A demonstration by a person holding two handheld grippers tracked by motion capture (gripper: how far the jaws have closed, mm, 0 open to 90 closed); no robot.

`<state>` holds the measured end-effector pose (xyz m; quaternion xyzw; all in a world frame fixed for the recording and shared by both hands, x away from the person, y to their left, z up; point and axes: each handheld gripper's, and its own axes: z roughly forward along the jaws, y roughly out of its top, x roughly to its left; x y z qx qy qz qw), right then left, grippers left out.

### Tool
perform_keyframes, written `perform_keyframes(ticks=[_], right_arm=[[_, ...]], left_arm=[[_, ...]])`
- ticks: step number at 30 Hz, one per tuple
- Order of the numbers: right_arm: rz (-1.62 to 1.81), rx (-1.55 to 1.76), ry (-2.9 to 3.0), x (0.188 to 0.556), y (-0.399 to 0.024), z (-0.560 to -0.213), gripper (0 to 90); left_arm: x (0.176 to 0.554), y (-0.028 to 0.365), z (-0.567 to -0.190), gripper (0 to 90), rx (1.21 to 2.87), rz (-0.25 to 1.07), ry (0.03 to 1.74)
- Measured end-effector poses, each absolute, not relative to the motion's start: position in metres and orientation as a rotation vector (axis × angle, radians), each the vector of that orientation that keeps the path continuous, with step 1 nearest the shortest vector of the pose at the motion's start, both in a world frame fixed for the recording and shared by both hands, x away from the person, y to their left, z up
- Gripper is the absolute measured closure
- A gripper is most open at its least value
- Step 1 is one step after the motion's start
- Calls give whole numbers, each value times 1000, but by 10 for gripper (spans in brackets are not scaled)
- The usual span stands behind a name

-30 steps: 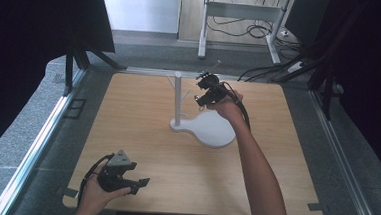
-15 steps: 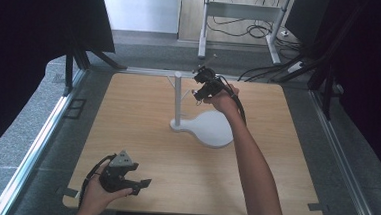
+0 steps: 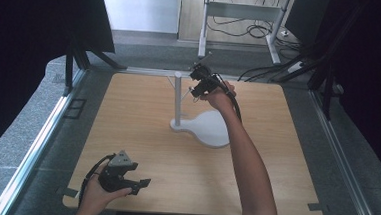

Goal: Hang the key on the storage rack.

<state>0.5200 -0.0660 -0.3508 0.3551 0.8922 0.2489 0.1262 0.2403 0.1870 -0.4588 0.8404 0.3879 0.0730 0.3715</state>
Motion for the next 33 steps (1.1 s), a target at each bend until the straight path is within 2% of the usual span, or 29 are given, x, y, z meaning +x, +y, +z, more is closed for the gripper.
perform_keyframes(ticks=[15, 33], right_arm=[[711, 1002, 2605, 512, -58, -350, 831], [779, 943, 2620, 483, -66, -336, 630]], left_arm=[[240, 186, -459, 249, 2162, 183, 991], [241, 186, -460, 248, 2163, 189, 994]])
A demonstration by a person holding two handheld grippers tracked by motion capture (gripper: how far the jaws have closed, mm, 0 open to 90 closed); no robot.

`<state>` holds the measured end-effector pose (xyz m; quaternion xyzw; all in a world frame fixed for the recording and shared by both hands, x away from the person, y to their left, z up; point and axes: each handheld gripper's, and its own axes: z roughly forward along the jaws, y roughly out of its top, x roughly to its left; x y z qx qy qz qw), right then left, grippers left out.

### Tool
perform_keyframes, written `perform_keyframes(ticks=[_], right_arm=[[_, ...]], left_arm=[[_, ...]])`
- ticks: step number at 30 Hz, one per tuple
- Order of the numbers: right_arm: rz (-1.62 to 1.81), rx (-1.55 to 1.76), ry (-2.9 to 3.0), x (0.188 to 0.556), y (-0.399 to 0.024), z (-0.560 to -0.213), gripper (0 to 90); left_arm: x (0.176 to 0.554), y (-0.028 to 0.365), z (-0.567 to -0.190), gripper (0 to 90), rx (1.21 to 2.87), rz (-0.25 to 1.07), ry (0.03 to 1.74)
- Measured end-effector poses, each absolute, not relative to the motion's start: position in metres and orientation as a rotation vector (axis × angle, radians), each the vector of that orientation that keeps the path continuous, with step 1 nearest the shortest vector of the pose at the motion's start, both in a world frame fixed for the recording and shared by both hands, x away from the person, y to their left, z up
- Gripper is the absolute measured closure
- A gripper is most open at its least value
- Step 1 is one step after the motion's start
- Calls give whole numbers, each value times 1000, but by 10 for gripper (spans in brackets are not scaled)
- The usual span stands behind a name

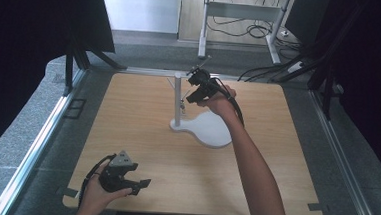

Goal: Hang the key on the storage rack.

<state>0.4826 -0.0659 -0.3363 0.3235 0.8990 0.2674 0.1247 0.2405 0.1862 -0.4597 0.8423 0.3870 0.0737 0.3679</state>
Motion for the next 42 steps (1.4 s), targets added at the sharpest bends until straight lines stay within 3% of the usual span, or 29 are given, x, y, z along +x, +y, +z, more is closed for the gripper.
perform_keyframes(ticks=[12, 29, 42], right_arm=[[928, 911, 2591, 434, -106, -348, 568], [1062, 1031, 2545, 362, -200, -421, 540], [1124, 1087, 2484, 330, -232, -448, 462]], left_arm=[[241, 183, -462, 249, 2177, 187, 1000], [241, 179, -465, 248, 2197, 189, 1004], [240, 177, -464, 246, 2206, 193, 998]])
